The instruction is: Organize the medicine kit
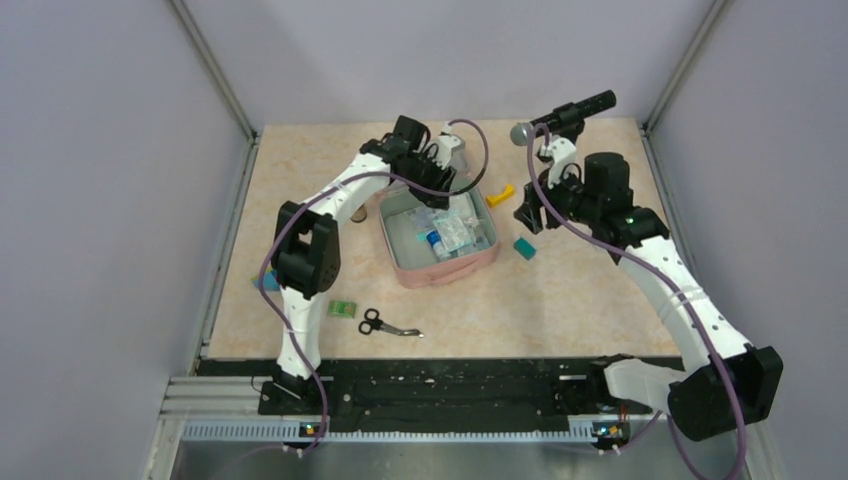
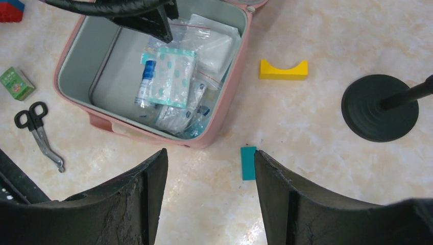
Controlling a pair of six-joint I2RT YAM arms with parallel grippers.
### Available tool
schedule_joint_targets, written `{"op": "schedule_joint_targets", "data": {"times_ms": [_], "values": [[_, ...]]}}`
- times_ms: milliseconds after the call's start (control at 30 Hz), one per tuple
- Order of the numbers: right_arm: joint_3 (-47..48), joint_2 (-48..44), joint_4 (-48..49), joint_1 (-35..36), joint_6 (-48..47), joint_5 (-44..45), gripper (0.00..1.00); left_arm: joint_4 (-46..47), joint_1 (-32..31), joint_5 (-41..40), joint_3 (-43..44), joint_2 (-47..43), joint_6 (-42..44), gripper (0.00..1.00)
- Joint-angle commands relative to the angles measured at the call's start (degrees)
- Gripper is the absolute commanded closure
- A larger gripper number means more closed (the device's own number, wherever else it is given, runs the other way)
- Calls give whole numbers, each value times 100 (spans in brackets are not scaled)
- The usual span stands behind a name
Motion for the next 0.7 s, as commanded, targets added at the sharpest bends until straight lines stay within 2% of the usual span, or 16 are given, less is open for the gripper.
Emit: {"op": "schedule_joint_targets", "data": {"times_ms": [0, 133, 267, 333, 500, 600, 667], "values": [[-32, -241, -25, -196, -157, 238, 37, 468, -25, -860, 293, -177, -338, 46], [-47, -146, -75, -726, 403, 951, 35, 745, -29, -1597, 428, -580, -537, 33], [-92, -36, -56, -1224, 501, 1759, 35, 1007, -25, -1823, 365, -1133, -872, 26], [-176, -5, 25, -1431, 412, 2139, 35, 1270, -24, -1944, 90, -1636, -1161, 21], [-357, 350, 156, -2191, 245, 2342, 39, 1595, -25, -2020, -708, -2560, -1539, 6], [-391, 728, 252, -2473, -41, 2344, 45, 1142, -20, -1852, -689, -2723, -1541, 6], [-443, 936, 417, -2594, -268, 2354, 47, 1112, 6, -1410, -953, -2952, -1477, 11]]}}
